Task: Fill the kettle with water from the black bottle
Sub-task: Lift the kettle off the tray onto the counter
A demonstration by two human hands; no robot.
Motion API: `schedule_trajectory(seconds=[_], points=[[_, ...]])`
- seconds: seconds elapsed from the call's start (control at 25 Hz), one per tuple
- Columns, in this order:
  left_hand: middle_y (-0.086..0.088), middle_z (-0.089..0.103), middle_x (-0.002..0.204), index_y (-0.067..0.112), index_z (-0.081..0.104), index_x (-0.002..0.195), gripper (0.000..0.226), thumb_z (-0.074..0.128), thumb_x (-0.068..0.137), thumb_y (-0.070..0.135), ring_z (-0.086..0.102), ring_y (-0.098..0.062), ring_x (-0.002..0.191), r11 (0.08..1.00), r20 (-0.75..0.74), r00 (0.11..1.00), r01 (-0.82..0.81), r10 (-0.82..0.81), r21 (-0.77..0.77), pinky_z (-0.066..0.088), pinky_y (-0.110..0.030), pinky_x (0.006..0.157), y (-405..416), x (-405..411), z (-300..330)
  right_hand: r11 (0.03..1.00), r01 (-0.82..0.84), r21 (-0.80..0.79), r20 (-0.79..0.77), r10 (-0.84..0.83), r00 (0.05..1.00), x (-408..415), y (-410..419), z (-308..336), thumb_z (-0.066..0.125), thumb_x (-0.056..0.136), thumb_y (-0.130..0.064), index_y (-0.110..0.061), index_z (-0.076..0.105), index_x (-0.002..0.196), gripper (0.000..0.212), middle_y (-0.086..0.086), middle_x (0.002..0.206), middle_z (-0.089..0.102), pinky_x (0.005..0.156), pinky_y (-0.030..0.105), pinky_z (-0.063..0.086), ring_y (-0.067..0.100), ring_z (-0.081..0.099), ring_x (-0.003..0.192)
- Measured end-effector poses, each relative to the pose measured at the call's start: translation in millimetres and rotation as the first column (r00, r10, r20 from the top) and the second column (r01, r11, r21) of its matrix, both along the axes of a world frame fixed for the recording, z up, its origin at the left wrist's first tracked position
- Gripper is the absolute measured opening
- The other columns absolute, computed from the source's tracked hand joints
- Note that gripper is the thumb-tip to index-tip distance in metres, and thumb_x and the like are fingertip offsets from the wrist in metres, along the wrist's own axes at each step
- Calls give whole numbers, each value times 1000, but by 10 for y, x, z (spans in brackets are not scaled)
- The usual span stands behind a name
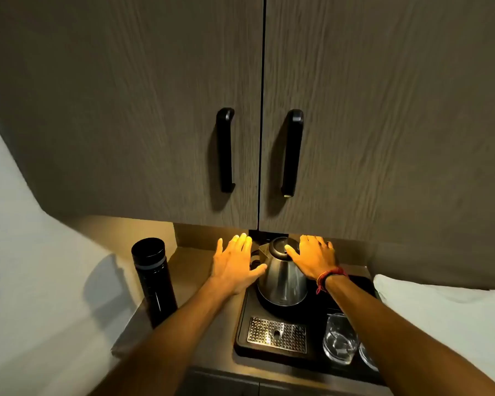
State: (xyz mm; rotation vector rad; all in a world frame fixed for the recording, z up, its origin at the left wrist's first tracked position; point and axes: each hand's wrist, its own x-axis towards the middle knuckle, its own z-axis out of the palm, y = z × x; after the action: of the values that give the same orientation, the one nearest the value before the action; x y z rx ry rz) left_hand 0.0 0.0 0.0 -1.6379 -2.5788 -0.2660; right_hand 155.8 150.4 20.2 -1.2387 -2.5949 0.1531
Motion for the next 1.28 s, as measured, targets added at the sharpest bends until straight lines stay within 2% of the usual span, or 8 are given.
schedule_trajectory(seconds=[0.2, 0.36, 0.48, 0.68, 0.92, 1.0, 1.12, 1.28], points=[[-8, 29, 164, 15, 25, 157, 88, 34, 92, 73, 21, -24, 154, 999, 17, 999, -43, 44, -6, 9, -55, 124, 214, -78, -113, 959, 47, -280, -159, -94, 983, -215, 105, -79, 51, 82, -56, -27, 48, 60, 37, -7, 63, 52, 58, 25, 42, 25, 62, 75], [-8, 46, 154, 14, 41, 150, 82, 37, 92, 73, 37, -25, 146, 998, 0, 998, -67, 67, 21, 16, -55, 123, 273, -114, -83, 864, 10, -504, -246, -155, 957, -139, 118, -94, 53, 77, -49, -22, 30, 48, 46, -6, 48, 34, 50, 21, 26, 15, 30, 45], [-9, 49, 152, 13, 43, 149, 83, 37, 92, 73, 39, -25, 145, 998, 1, 998, -64, 64, 22, 16, -55, 123, 295, -124, -85, 871, -10, -491, -212, -109, 971, -184, 149, -79, 49, 76, -50, -24, 29, 50, 42, -9, 50, 28, 49, 21, 19, 14, 22, 48], [-10, 58, 142, 12, 55, 137, 81, 35, 91, 75, 48, -28, 137, 995, -36, 995, -97, 98, 17, 24, -55, 119, 279, -194, -24, 593, 11, -805, -180, -263, 948, 290, 394, -317, 53, 83, 3, -7, 53, 66, 20, 7, 68, 50, 69, 33, 43, 21, 47, 65], [-13, 65, 130, 10, 62, 126, 80, 33, 91, 76, 56, -30, 127, 987, -62, 985, -158, 159, 14, 33, -56, 115, 194, -321, 49, 792, -87, -604, -481, -276, 832, 80, 483, -170, 33, 95, -10, 11, 54, 97, 30, 34, 105, 59, 91, 50, 41, 46, 55, 98], [-13, 65, 130, 10, 62, 126, 79, 34, 91, 75, 56, -30, 127, 986, -54, 984, -167, 167, 4, 33, -56, 115, 164, -348, 81, 834, -90, -544, -464, -210, 861, 122, 509, -235, 30, 96, -20, 10, 54, 109, 41, 33, 114, 59, 95, 50, 39, 47, 53, 107], [-12, 67, 123, 9, 63, 120, 73, 38, 92, 72, 60, -30, 119, 985, -41, 984, -173, 174, 30, 38, -53, 112, 75, -391, 175, 864, -101, -493, -503, -189, 844, 110, 434, -226, 26, 84, -36, 5, 56, 109, 57, 29, 116, 60, 95, 46, 37, 44, 51, 110], [-11, 69, 106, 9, 66, 101, 60, 47, 93, 66, 64, -30, 104, 971, -55, 976, -204, 212, 125, 46, -48, 100, -134, -453, 361, 877, -115, -466, -498, -152, 854, -20, 382, -83, 33, 90, -24, 2, 57, 100, 37, 30, 118, 59, 95, 43, 36, 44, 50, 111]])
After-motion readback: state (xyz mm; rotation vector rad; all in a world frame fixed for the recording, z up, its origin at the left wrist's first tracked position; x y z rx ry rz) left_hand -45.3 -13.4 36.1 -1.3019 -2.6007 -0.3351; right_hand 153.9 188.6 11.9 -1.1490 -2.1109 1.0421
